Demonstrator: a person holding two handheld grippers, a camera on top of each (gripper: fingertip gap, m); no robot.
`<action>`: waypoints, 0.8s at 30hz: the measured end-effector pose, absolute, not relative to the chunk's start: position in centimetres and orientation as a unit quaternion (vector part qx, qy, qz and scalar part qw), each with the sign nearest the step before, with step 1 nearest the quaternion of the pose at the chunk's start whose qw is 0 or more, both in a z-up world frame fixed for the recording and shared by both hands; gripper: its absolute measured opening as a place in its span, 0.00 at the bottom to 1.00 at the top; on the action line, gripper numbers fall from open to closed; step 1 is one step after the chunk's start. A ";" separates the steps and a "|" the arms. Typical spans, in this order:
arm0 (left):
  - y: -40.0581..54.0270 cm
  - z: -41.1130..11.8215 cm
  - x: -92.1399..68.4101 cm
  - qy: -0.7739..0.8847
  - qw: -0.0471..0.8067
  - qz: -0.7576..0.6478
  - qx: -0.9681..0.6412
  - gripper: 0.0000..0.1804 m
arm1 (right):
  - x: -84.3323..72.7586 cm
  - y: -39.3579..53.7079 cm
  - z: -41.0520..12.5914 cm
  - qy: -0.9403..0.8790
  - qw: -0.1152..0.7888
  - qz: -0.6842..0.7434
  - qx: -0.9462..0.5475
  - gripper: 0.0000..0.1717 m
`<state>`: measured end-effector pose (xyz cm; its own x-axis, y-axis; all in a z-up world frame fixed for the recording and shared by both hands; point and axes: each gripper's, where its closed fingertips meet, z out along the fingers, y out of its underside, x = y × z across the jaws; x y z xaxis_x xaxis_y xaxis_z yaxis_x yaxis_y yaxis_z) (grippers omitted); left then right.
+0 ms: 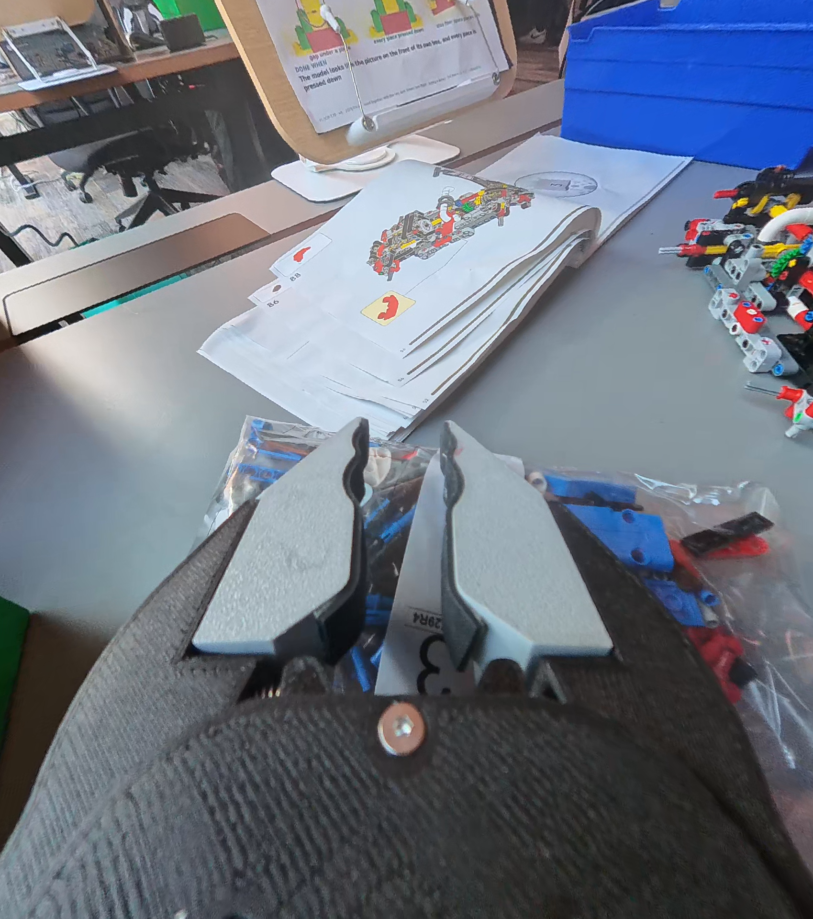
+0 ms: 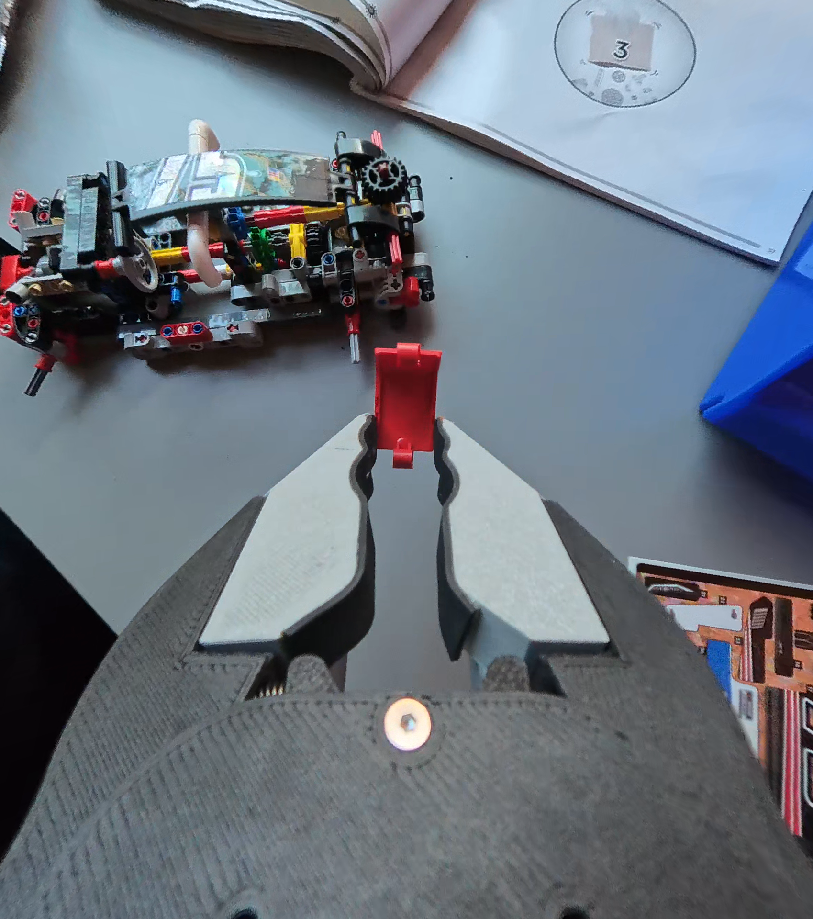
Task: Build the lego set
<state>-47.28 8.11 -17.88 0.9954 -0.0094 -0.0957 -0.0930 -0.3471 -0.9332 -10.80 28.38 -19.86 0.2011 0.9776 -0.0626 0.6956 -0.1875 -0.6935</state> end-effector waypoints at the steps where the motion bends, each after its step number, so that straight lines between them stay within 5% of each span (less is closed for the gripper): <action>1: 8.1 -17.9 -47.3 0.030 0.571 0.035 -0.820 0.14 | -10.9 28.6 -19.9 -0.576 0.278 0.258 -0.724 0.11; 24: 7.9 -18.2 -46.6 0.052 0.562 0.027 -0.825 0.13 | -15.9 30.6 -20.8 -0.613 0.302 0.318 -0.657 0.11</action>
<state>-46.58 7.93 -18.15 0.9932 -0.0551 -0.1027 -0.1158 -0.3632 -0.9245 -15.89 30.59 -20.83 0.0460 0.9978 -0.0481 0.6129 -0.0662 -0.7874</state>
